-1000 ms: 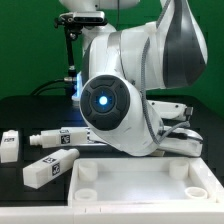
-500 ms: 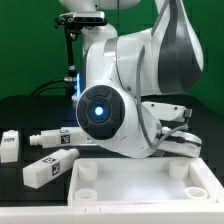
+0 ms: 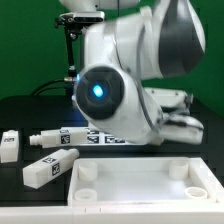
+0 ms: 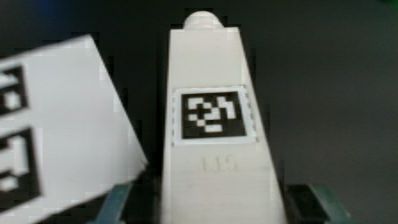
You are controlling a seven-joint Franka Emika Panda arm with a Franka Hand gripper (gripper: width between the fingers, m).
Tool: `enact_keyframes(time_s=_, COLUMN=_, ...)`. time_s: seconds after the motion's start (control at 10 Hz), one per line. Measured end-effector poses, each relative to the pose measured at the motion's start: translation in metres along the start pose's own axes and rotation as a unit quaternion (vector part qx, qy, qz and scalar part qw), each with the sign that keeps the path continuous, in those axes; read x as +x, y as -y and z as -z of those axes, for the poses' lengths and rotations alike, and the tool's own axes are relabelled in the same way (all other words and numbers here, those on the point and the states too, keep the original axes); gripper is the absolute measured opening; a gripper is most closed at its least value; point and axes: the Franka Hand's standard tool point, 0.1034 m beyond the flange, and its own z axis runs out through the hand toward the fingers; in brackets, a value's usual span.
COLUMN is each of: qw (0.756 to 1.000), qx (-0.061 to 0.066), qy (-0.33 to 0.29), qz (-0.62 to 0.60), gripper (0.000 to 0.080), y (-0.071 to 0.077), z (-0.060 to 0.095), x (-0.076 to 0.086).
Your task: Assemble desk
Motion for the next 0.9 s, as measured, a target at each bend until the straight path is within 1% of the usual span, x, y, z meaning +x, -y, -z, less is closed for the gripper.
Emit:
enact_keyframes(time_s=0.1, qw=1.0, qx=0.005, qy=-0.026, qz=0.01, gripper=0.0284, y=0.006, z=0.02, x=-0.01)
enact_keyframes(time_s=0.2, qw=0.998, qx=0.002, qy=-0.063, qz=0.022, gripper=0.0284, y=0.012, z=0.038, x=-0.019)
enact_keyframes(time_s=0.3, qw=0.993, qx=0.009, qy=-0.111, qz=0.024, gripper=0.0284, y=0.016, z=0.04, x=-0.015)
enact_keyframes(time_s=0.4, qw=0.99, qx=0.011, qy=-0.138, qz=0.024, gripper=0.0284, y=0.017, z=0.039, x=-0.014)
enact_keyframes(time_s=0.5, qw=0.983, qx=0.012, qy=-0.178, qz=0.033, gripper=0.0284, y=0.02, z=0.045, x=-0.014)
enact_keyframes(time_s=0.6, qw=0.975, qx=-0.003, qy=-0.214, qz=0.056, gripper=0.0284, y=0.022, z=0.059, x=-0.018)
enact_keyframes(time_s=0.7, qw=0.962, qx=-0.021, qy=-0.249, qz=0.107, gripper=0.0284, y=0.032, z=0.088, x=-0.031)
enact_keyframes(time_s=0.8, qw=0.943, qx=-0.029, qy=-0.291, qz=0.155, gripper=0.0284, y=0.044, z=0.111, x=-0.038)
enact_keyframes(time_s=0.9, qw=0.924, qx=-0.029, qy=-0.342, qz=0.168, gripper=0.0284, y=0.054, z=0.111, x=-0.04)
